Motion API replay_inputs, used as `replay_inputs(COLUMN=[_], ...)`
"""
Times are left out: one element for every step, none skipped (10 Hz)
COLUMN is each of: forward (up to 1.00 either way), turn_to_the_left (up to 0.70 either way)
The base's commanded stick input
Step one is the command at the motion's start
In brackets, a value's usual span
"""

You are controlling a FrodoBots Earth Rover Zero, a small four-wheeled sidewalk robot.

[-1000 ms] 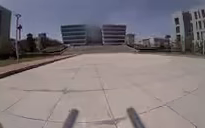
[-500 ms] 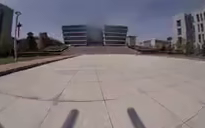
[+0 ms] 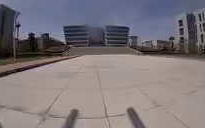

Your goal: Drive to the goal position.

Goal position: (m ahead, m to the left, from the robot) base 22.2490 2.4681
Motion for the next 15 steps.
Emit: replay_inputs(forward=[0.70,0.70,0.70,0.70,0.70,0.70,0.70,0.70,0.70,0.70,0.70,0.70,0.70,0.70,0.70], turn_to_the_left=[0.00,0.00,0.00,0.00,0.00,0.00,0.00,0.00,0.00,0.00,0.00,0.00,0.00,0.00,0.00])
